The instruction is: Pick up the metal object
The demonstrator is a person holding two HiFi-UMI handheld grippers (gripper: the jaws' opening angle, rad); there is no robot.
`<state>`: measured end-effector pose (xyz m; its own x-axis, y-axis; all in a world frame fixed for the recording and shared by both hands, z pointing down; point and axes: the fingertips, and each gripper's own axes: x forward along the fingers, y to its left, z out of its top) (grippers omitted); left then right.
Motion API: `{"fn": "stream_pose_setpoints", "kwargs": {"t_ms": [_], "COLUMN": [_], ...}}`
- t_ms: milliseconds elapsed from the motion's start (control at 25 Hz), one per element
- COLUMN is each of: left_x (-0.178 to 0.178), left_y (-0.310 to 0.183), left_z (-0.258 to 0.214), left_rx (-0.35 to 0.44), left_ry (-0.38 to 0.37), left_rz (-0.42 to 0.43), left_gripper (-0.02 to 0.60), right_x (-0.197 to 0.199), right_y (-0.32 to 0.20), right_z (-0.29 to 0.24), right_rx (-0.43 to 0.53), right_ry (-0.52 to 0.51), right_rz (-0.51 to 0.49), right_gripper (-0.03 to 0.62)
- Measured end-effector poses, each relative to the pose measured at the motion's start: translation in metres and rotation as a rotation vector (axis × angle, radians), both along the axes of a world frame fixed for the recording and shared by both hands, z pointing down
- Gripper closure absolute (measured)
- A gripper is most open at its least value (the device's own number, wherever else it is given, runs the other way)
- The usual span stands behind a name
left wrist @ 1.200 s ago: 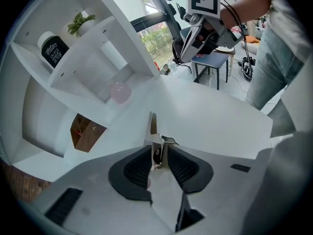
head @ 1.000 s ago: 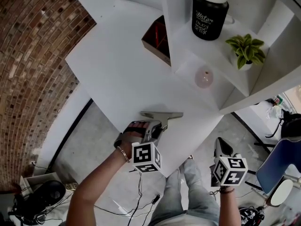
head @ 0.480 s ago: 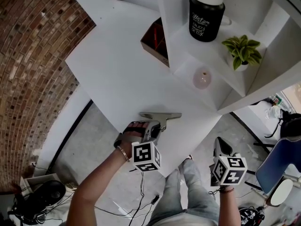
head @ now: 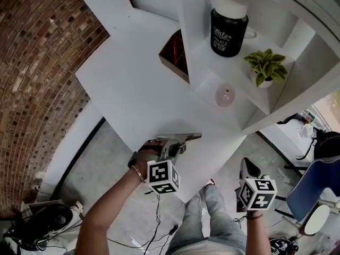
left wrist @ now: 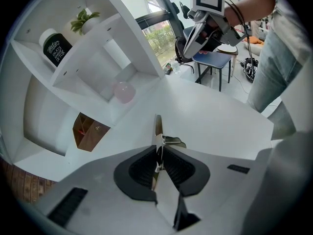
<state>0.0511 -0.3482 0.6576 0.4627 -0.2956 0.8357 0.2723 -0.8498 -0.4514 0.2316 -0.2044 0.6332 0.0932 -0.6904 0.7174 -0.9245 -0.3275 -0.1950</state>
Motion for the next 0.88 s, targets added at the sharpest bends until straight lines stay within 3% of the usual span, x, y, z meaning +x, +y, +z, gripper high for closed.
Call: {"fn": "stream_pose_setpoints", "kwargs": {"t_ms": [600, 880], "left_x": [0.004, -0.002], "left_y": [-0.013, -0.019], "left_z": [-0.009, -0.013], "left_rx": [0.038, 0.009], "left_ry": [0.012, 0.032], "left_rz": [0.013, -0.032], "left_gripper": [0.561, 0.565], "right_x": [-0.001, -0.004], "right_y": [-0.002, -0.005], "right_z": [-0.007, -0.016], "right_rx": [0.001, 0.01], "right_ry": [0.012, 0.023], "right_rz": [-0.007, -0.022], "right_gripper": [0.594, 0.594]}}
